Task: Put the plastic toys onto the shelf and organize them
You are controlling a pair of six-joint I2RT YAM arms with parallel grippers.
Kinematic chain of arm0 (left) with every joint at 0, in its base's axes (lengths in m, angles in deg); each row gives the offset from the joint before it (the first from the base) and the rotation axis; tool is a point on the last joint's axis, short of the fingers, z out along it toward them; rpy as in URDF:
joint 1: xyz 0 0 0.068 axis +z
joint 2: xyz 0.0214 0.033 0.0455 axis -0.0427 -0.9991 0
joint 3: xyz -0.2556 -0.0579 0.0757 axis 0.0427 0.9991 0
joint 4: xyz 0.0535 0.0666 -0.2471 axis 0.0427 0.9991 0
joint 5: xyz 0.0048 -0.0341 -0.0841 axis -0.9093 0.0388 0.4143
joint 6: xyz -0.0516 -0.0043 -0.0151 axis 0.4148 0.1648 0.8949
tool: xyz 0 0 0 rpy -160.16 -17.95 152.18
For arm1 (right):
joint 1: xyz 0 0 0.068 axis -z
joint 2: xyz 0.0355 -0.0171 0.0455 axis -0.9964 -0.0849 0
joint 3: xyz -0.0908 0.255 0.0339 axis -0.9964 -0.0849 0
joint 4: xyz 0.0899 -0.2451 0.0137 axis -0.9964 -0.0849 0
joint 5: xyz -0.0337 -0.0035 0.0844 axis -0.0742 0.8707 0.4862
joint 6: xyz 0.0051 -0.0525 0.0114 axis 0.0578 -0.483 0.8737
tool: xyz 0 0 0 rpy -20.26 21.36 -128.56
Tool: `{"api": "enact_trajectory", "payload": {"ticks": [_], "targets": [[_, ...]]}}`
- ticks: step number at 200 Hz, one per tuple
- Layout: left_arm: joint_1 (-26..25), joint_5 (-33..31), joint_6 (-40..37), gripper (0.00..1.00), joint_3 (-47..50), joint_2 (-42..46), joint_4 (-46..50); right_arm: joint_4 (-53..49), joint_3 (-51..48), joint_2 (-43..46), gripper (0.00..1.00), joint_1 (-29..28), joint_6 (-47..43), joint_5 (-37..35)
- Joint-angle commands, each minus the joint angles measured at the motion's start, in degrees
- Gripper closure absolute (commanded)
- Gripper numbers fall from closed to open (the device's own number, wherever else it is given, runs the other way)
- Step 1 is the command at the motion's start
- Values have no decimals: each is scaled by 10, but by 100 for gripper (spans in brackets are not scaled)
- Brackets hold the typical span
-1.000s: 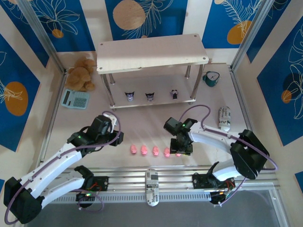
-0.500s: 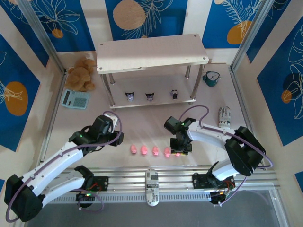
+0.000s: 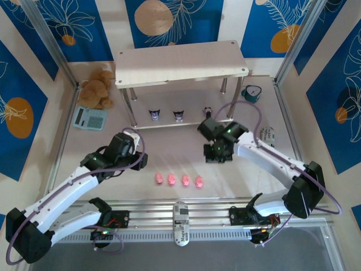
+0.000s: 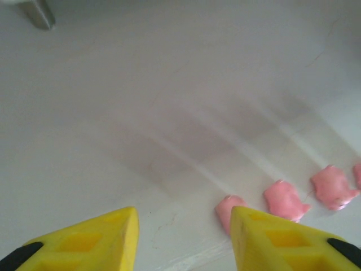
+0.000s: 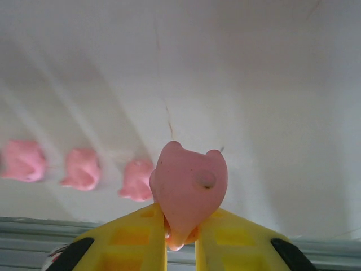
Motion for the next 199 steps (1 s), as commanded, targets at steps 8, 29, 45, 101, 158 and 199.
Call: {"api": "enact_trajectory", "payload": {"ticks": [8, 29, 45, 101, 158, 199], "targets": [[11, 22, -25, 52, -89, -14, 32, -101, 171, 0, 82, 59, -120, -81], [22, 35, -33, 52, -134, -27, 45, -96, 315, -37, 82, 106, -191, -92], [34, 53, -34, 51, -154, -33, 42, -82, 421, -75, 82, 129, -234, -98], [58, 71, -35, 52, -178, -35, 45, -52, 682, -213, 82, 202, -306, -69], [73, 71, -35, 52, -175, -26, 56, -20, 731, -278, 82, 231, -319, -40], [79, 72, -35, 52, -169, -24, 59, -45, 770, -316, 82, 239, -324, -28]]}}
